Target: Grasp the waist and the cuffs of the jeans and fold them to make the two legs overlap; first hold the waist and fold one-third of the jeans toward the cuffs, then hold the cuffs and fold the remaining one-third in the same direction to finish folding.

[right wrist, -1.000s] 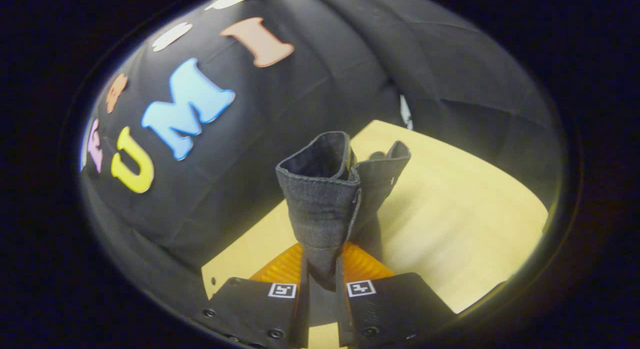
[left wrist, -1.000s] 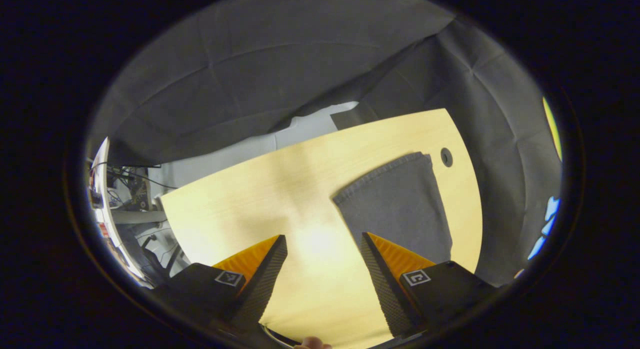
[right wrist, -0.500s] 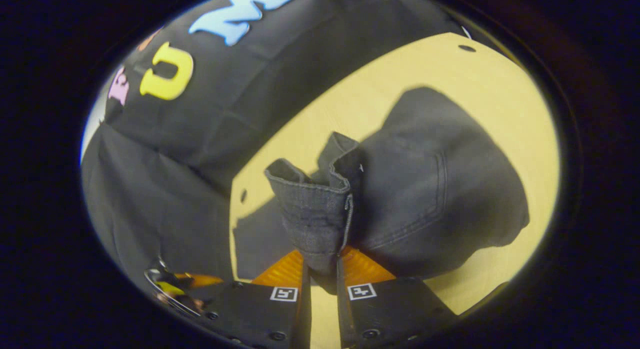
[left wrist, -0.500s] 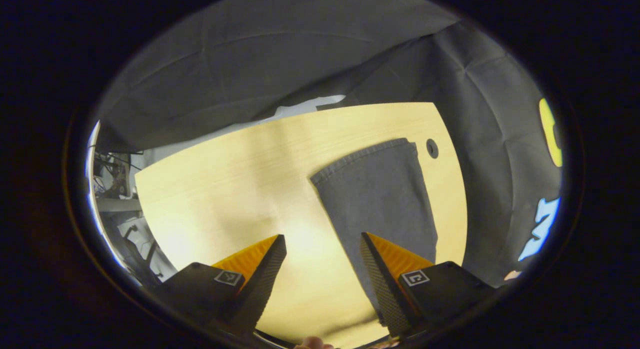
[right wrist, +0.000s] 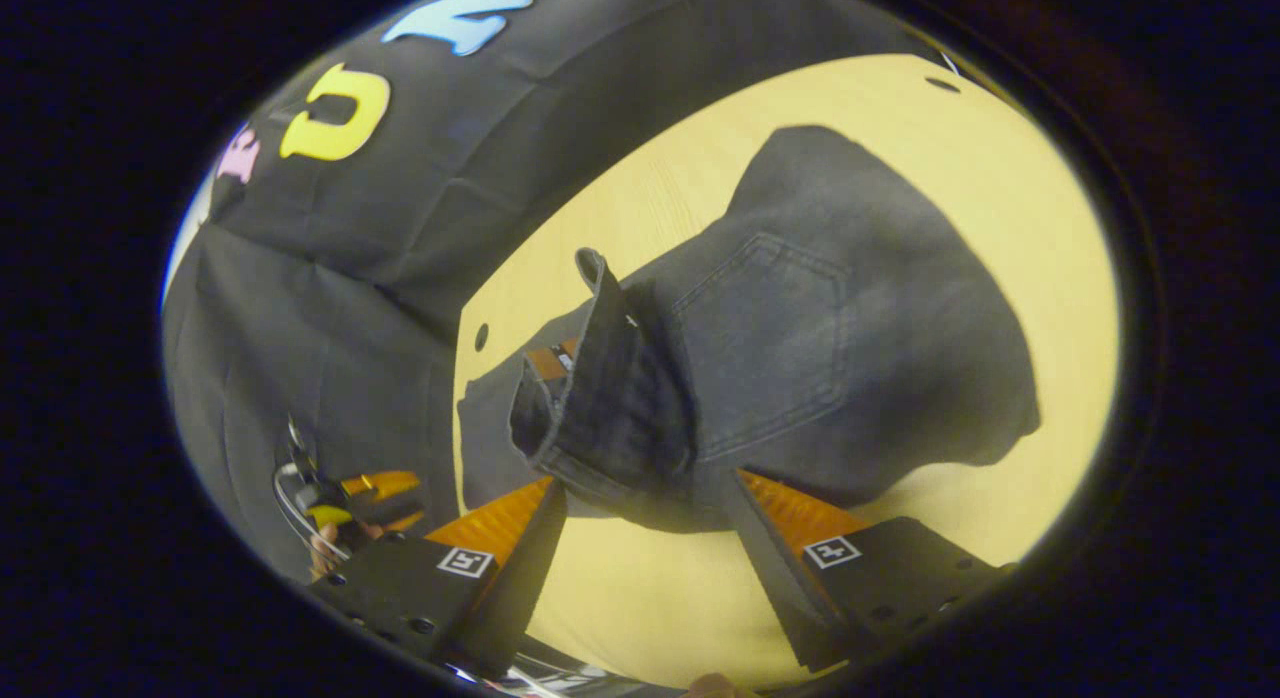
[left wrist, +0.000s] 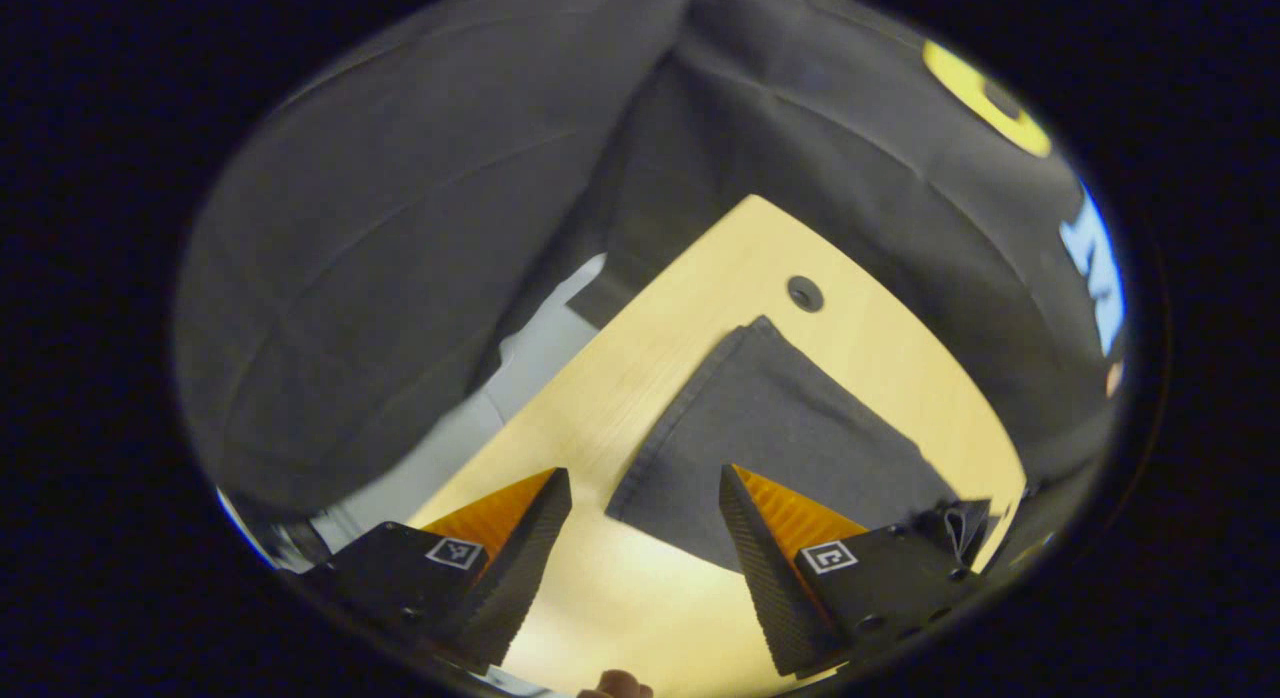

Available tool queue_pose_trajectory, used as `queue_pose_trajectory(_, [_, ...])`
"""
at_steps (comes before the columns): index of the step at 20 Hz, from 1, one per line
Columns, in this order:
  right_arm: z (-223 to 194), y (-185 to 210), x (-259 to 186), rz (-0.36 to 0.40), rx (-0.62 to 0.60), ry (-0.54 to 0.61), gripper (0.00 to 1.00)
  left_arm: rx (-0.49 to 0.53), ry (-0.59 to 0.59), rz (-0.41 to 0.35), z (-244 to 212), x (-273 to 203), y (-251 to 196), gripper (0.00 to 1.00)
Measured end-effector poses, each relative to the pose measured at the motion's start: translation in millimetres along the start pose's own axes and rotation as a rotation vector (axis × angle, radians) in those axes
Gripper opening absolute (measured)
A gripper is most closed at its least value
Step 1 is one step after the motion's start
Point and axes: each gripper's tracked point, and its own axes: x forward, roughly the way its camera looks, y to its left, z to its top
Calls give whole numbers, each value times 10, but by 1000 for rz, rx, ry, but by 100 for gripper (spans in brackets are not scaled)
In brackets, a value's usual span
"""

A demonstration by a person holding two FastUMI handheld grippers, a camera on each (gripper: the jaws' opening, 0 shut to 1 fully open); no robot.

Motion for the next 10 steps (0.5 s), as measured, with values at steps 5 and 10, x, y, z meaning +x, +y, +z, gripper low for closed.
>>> queue_pose_trajectory(5, [-83,-587,-473,-123,78,-48,97,311,125,4,-43,3,-41,99])
queue_pose_trajectory(10, [-165,-910,-805,-202,142,-87,97,388,233,-5,-186,-11,4,99])
